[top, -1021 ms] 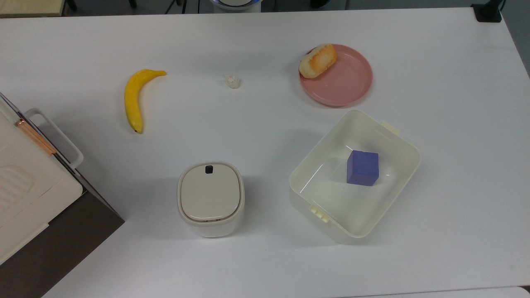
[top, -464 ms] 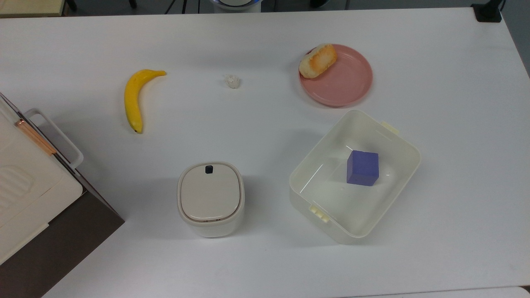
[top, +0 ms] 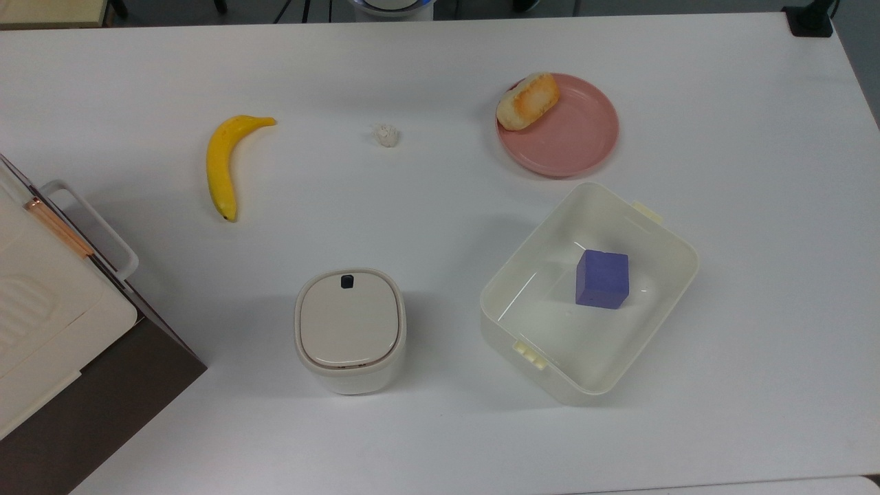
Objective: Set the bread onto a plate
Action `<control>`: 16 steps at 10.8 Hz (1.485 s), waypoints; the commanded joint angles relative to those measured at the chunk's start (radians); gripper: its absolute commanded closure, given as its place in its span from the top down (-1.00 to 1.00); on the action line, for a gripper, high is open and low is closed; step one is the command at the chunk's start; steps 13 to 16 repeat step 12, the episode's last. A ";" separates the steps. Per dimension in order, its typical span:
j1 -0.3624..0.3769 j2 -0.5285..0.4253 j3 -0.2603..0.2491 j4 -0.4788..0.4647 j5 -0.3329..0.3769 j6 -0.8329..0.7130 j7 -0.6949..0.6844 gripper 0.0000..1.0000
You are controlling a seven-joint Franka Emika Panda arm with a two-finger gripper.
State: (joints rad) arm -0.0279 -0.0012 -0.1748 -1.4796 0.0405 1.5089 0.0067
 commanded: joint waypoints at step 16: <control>0.037 -0.026 -0.058 -0.008 0.050 -0.013 -0.100 1.00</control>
